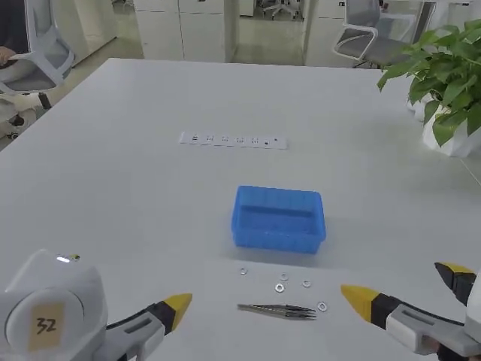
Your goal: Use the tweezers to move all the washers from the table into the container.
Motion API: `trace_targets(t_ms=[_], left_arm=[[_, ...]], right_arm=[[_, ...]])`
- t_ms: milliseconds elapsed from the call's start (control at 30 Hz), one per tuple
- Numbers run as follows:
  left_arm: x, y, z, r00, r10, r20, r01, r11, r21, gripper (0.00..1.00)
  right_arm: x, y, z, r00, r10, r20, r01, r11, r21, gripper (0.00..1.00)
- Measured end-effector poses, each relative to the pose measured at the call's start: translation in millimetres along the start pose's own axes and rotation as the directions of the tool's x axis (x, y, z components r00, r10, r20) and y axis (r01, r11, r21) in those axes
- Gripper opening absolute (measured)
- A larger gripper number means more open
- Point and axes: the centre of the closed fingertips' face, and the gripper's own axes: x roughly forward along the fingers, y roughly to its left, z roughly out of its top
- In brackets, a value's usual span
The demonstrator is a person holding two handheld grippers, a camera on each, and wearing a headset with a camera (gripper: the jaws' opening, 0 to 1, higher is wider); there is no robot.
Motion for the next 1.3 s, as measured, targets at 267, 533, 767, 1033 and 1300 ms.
trace_targets(t_ms=[267, 533, 767, 1033, 1300], left_arm=[[11.1, -1.0, 2.7, 0.9997, -0.022, -0.014, 0.022, 0.999, 0.024, 0.9], [23.7, -13.5, 1.1, 0.9952, -0.093, -0.031, 0.095, 0.993, 0.067, 0.84], [38.9, -47.3, -16.7, 0.9441, -0.292, -0.152, 0.314, 0.938, 0.146, 0.64], [56.5, -80.5, -33.7, 0.8573, -0.43, -0.284, 0.494, 0.841, 0.221, 0.49], [77.5, -99.4, -47.5, 0.7893, -0.495, -0.363, 0.594, 0.766, 0.246, 0.32]], right_arm=[[5.1, 0.1, -2.5, 0.9998, 0.008, -0.016, -0.008, 1.0, 0.001, 0.86], [17.1, -0.6, -5.7, 0.9993, 0.013, -0.034, -0.013, 1.0, -0.011, 0.84], [27.0, 2.3, -8.3, 0.9974, 0.02, -0.069, -0.022, 0.999, -0.03, 0.84], [39.3, 10.5, -17.1, 0.9907, 0.061, -0.121, -0.065, 0.997, -0.029, 0.81], [42.3, 24.3, -29.0, 0.9828, 0.1, -0.156, -0.108, 0.993, -0.047, 0.77]])
